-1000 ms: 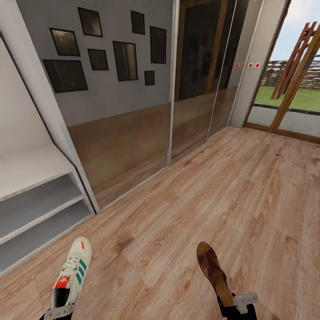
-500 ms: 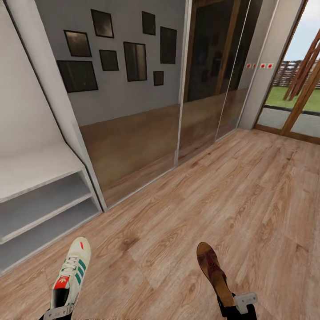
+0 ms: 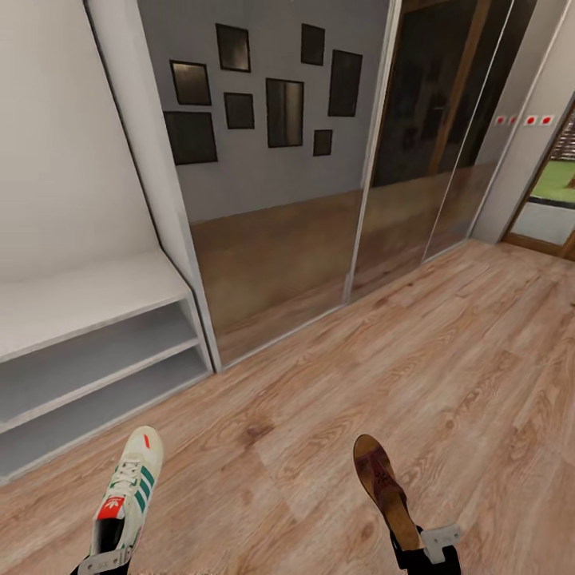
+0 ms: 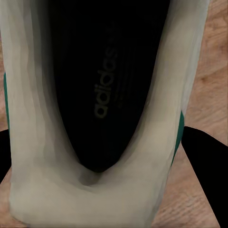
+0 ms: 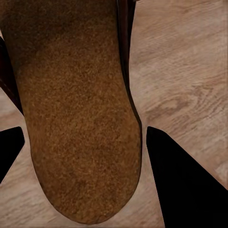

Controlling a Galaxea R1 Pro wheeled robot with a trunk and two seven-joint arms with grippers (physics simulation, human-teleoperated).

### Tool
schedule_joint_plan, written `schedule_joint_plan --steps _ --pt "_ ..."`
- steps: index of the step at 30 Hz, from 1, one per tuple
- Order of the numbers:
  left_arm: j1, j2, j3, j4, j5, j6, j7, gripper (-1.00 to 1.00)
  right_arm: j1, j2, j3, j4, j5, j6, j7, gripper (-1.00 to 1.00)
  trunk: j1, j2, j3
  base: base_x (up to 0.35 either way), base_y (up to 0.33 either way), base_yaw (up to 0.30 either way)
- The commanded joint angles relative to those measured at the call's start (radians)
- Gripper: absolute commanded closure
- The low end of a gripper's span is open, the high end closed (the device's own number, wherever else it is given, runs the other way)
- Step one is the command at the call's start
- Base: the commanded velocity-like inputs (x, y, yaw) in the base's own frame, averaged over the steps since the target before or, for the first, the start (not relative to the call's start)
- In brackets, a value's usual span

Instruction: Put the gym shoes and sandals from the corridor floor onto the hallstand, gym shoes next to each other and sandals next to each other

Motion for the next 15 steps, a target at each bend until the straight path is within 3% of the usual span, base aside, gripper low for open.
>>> schedule_joint_plan --steps 1,15 --pt "-0.001 0.000 0.006 0.001 0.005 -0.002 -0.010 1.00 0.000 0.001 -0.008 0.000 0.003 -0.003 0.008 1.00 0.000 0.000 0.000 0.000 0.000 0.270" --pt "-0.001 0.001 0.006 0.001 0.006 -0.002 -0.010 1.00 0.000 0.001 -0.009 -0.001 0.004 -0.003 0.003 1.00 0.000 0.000 0.008 0.000 0.000 0.270"
